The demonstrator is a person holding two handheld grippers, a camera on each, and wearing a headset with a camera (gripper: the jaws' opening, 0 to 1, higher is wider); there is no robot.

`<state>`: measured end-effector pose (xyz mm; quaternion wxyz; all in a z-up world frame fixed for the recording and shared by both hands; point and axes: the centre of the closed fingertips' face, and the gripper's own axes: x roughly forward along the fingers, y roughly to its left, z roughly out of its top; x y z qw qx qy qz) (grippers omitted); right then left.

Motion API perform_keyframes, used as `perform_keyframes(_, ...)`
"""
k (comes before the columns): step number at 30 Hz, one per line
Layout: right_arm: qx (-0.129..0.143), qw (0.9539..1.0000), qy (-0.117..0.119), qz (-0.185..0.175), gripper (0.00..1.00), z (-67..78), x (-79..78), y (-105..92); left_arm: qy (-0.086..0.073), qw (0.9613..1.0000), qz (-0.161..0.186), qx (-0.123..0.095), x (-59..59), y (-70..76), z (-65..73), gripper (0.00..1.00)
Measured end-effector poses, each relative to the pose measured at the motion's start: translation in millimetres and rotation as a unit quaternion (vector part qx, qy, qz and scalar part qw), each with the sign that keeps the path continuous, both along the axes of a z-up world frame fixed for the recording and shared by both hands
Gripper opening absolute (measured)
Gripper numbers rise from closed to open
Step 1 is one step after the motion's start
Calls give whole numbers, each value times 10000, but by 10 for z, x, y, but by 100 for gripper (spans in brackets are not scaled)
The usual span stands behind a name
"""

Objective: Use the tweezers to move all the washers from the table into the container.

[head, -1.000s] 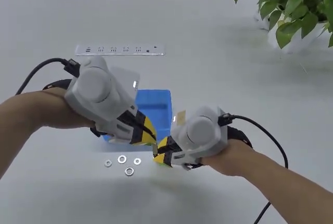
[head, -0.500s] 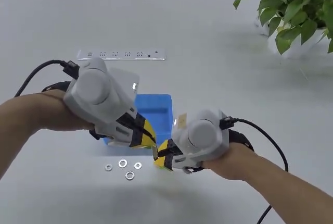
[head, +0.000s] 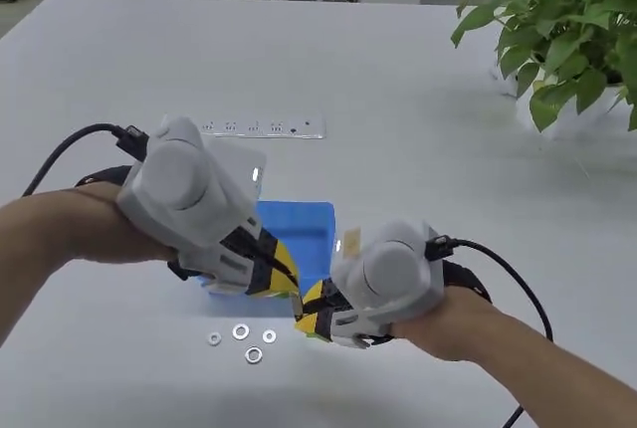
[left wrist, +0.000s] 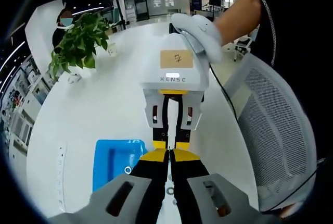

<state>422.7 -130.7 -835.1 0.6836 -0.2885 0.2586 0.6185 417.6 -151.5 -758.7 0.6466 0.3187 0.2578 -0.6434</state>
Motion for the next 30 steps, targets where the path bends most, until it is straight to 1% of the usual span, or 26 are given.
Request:
perform_keyframes(6,10,10000,-56,25,10,84,25,8,-56,10000,23,-19,21,18,79,6)
perform_keyframes(10,-2,9999,-116,51,10,147,63,15,-64,10000,60,-15,57,28,139,6)
perform_keyframes(16,34,9998,-191,46,10,230,131,29,-138,9999,83,-19,113,38,227,6)
perform_keyframes(21,23,9997,-242,65,10,264,183,42,-167,9998,78,5,152,44,255,6)
perform_keyframes(30,67,9995,-311,42,10,345,320,70,-267,9996,59,49,281,68,327,6)
